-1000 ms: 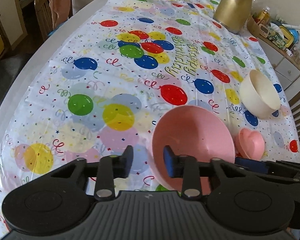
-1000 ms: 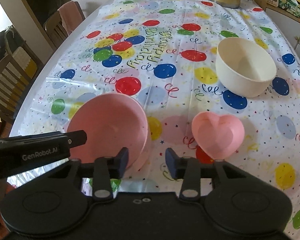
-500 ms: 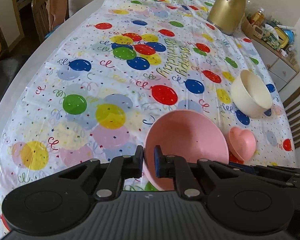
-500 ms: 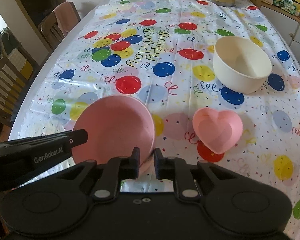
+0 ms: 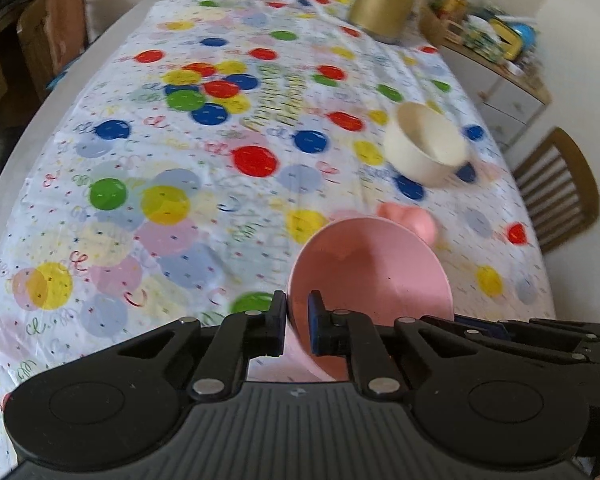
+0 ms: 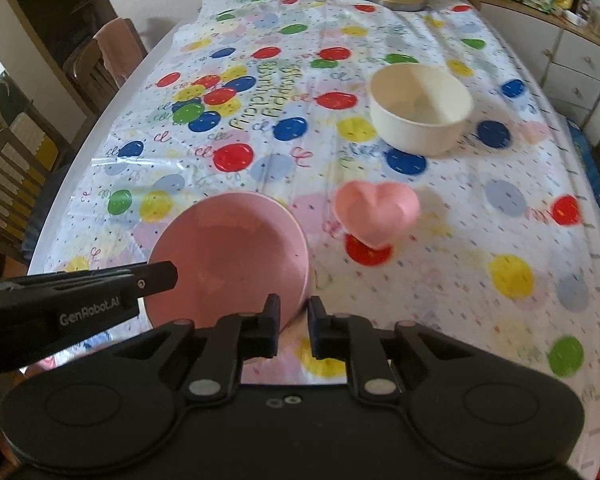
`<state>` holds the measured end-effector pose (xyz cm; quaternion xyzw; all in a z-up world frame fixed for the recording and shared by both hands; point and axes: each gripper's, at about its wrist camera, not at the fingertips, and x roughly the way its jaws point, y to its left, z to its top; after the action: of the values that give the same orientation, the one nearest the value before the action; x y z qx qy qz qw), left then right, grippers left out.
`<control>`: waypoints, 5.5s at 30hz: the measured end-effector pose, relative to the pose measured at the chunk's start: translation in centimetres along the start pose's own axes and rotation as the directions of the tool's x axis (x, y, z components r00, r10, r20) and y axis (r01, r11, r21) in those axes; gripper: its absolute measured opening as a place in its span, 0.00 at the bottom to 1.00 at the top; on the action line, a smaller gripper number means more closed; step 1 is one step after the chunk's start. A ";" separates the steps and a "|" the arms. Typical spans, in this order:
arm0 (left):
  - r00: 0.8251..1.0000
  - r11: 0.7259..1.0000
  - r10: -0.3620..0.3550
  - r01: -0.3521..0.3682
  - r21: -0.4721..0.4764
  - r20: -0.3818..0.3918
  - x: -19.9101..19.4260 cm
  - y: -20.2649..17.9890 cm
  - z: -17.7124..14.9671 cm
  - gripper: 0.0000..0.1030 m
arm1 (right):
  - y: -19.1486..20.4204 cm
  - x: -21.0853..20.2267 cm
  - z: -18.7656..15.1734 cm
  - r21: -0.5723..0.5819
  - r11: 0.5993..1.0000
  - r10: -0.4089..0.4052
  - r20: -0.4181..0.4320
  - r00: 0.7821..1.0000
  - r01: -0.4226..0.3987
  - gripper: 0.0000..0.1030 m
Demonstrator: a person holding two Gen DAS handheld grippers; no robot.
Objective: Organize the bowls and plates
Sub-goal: 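Carry the pink bowl with both grippers and lower it onto the plate stack, then open both grippers and withdraw from the pink bowl, then move both grippers to the rim of the cream bowl, then close both grippers on the rim of the cream bowl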
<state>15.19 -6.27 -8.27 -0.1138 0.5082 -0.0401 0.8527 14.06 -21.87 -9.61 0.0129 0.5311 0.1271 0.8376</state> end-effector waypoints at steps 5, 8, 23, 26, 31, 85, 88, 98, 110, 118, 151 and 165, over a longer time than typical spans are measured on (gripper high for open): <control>0.999 0.997 -0.035 0.037 0.074 -0.026 -1.1 -2.5 -1.6 0.10 | -1.7 -2.4 -2.1 0.043 0.999 -0.015 0.002 1.000 0.015 0.13; 0.997 0.992 -0.047 0.053 0.115 -0.054 -1.3 -3.9 -2.7 0.10 | -2.6 -3.7 -3.6 0.066 0.997 -0.030 0.000 1.000 0.030 0.13; 0.974 0.953 -0.115 0.163 0.254 -0.195 -1.0 -8.6 -8.1 0.10 | -7.1 -6.5 -10.7 0.191 0.977 -0.080 -0.058 0.995 0.090 0.13; 0.968 0.943 -0.118 0.180 0.280 -0.222 -0.8 -9.2 -9.2 0.10 | -7.6 -6.6 -12.0 0.207 0.974 -0.082 -0.077 0.994 0.097 0.13; 0.961 0.937 -0.112 0.188 0.295 -0.254 -0.2 -9.6 -10.4 0.10 | -8.3 -6.4 -13.8 0.239 0.966 -0.075 -0.096 0.993 0.096 0.13; 0.974 0.938 -0.221 0.198 0.285 0.049 -6.9 -7.0 -3.8 0.61 | -5.9 -12.1 -7.6 0.180 0.980 -0.119 0.174 0.978 0.087 0.47; 0.978 0.948 -0.201 0.177 0.263 0.064 -6.5 -7.2 -2.6 0.61 | -6.2 -12.1 -6.1 0.156 0.984 -0.115 0.193 0.974 0.086 0.52; 0.986 0.985 -0.128 0.113 0.134 0.110 -3.8 -8.3 1.7 0.71 | -8.9 -11.0 -0.8 0.062 0.995 -0.085 0.239 0.967 0.072 0.82; 0.989 1.000 -0.023 0.022 0.008 0.147 2.0 -10.2 7.4 0.78 | -13.1 -6.5 6.2 -0.030 0.999 -0.022 0.229 0.973 0.029 0.98; 0.990 0.998 0.014 -0.006 -0.055 0.142 6.7 -10.3 11.5 0.78 | -15.5 -1.7 10.7 -0.065 0.997 -0.034 0.204 0.978 0.048 0.97; 0.980 0.958 0.193 -0.200 -0.204 -0.055 17.9 -11.0 16.5 0.40 | -17.3 10.5 17.9 0.063 0.997 -0.033 -0.030 0.999 0.035 0.30; 0.990 0.975 0.140 -0.142 -0.169 -0.026 17.3 -12.0 15.9 0.10 | -17.3 10.2 17.6 0.081 0.997 0.014 -0.006 1.000 -0.013 0.04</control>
<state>38.01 -18.70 -13.01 -0.1498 0.5225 0.0635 0.8370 37.36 -34.29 -13.72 0.0499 0.5386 0.1111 0.8337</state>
